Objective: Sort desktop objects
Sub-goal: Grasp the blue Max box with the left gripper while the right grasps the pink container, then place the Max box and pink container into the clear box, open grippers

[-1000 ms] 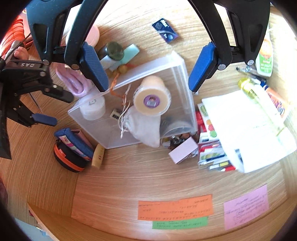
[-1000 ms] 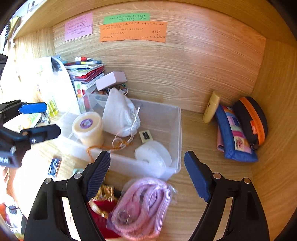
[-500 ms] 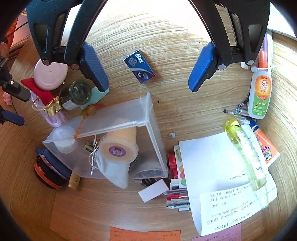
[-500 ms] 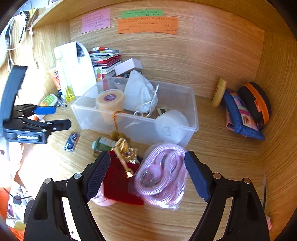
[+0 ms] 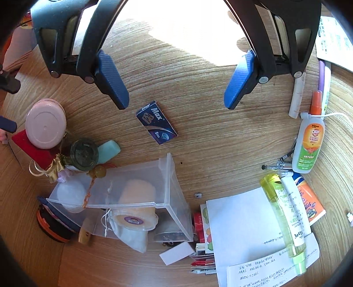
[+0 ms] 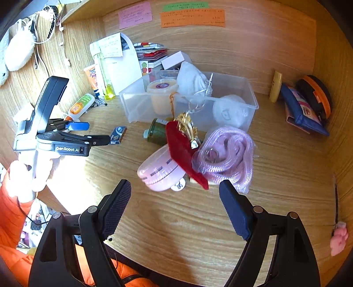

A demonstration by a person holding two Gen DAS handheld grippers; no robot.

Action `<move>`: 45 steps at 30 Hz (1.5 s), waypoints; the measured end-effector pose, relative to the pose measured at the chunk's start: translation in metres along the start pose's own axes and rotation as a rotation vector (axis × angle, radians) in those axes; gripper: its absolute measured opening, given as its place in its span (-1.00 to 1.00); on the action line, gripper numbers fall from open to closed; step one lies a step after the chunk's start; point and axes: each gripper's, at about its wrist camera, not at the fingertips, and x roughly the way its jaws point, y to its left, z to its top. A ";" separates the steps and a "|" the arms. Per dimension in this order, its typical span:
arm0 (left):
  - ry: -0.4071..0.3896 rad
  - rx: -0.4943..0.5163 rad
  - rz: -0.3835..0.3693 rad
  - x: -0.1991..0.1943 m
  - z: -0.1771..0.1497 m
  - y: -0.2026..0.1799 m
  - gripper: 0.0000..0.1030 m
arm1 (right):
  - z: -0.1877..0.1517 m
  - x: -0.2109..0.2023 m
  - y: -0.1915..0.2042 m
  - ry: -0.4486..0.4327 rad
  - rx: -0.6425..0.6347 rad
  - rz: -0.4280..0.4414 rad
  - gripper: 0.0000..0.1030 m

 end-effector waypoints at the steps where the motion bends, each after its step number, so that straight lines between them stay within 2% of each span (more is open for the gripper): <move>1: -0.001 0.001 0.000 -0.001 -0.002 -0.001 0.72 | -0.004 0.001 0.002 0.007 -0.005 0.006 0.54; 5: 0.004 0.009 -0.009 0.002 -0.007 -0.006 0.72 | -0.012 0.010 0.013 0.037 -0.025 0.043 0.49; 10: 0.025 0.014 -0.025 0.013 -0.003 -0.008 0.72 | -0.004 0.031 0.019 0.069 -0.012 0.074 0.47; 16: 0.033 0.042 -0.028 0.028 0.010 -0.010 0.71 | 0.014 0.055 0.022 0.085 0.002 0.064 0.47; 18: 0.028 0.047 -0.022 0.032 0.013 -0.009 0.63 | 0.018 0.062 0.021 0.100 0.011 0.059 0.49; 22: 0.038 0.052 -0.055 0.038 0.019 -0.005 0.57 | 0.023 0.071 0.019 0.109 0.029 0.048 0.49; 25: 0.028 0.071 -0.068 0.040 0.021 -0.006 0.47 | 0.025 0.073 0.020 0.105 0.027 0.031 0.47; 27: 0.016 0.083 -0.081 0.041 0.021 -0.008 0.33 | 0.026 0.074 0.021 0.099 0.024 0.019 0.42; 28: 0.012 0.086 -0.086 0.041 0.021 -0.008 0.28 | 0.027 0.075 0.021 0.097 0.018 0.007 0.30; 29: 0.006 0.090 -0.087 0.040 0.021 -0.009 0.18 | 0.027 0.075 0.022 0.094 0.011 -0.008 0.14; 30: 0.001 0.093 -0.090 0.039 0.021 -0.010 0.05 | 0.028 0.075 0.022 0.095 0.005 -0.010 0.09; 33: -0.009 0.106 -0.094 0.036 0.018 -0.014 -0.28 | 0.029 0.075 0.022 0.091 -0.006 -0.012 0.08; 35: -0.012 0.106 -0.092 0.035 0.017 -0.014 -0.41 | 0.029 0.073 0.024 0.089 -0.015 -0.011 0.04; 45: -0.051 0.064 -0.083 0.018 0.009 -0.005 -0.45 | 0.029 0.058 0.028 0.067 -0.006 0.059 0.04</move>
